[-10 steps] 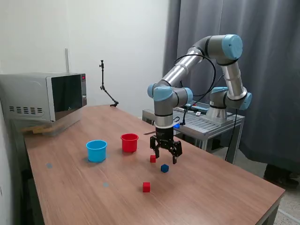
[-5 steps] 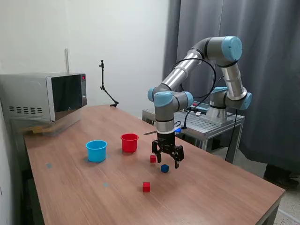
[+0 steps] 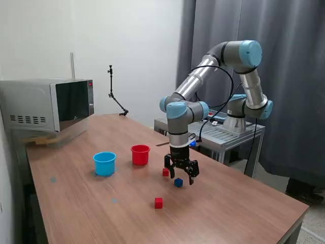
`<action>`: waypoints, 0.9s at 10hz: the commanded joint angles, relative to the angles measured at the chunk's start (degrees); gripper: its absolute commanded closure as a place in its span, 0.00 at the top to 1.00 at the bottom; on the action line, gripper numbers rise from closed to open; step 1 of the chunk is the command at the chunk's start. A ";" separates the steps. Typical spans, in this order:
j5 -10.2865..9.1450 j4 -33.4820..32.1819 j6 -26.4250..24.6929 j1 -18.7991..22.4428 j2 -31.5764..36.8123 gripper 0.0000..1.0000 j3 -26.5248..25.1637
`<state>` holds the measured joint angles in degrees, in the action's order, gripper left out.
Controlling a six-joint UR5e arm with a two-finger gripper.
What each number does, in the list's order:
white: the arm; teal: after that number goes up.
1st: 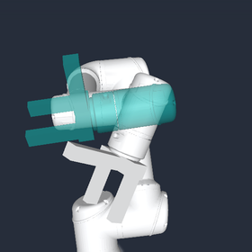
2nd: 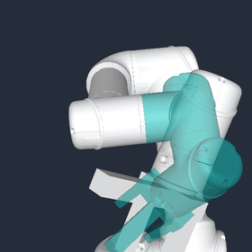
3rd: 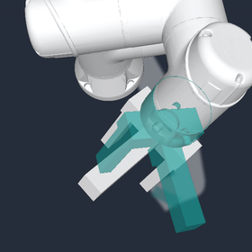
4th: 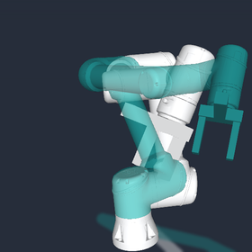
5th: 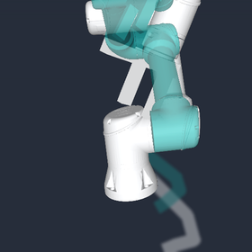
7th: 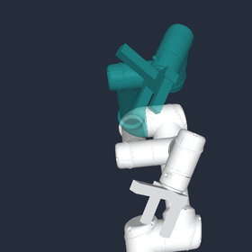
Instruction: Place red objects in the red bin, and blue objects in the blue bin.
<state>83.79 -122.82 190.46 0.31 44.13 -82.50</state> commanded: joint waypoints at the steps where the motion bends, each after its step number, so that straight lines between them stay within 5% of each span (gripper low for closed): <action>1: 0.32 -0.58 0.00 -0.14 -0.18 1.00 0.14; 9: 1.38 -1.81 0.00 -0.58 -0.18 1.00 0.85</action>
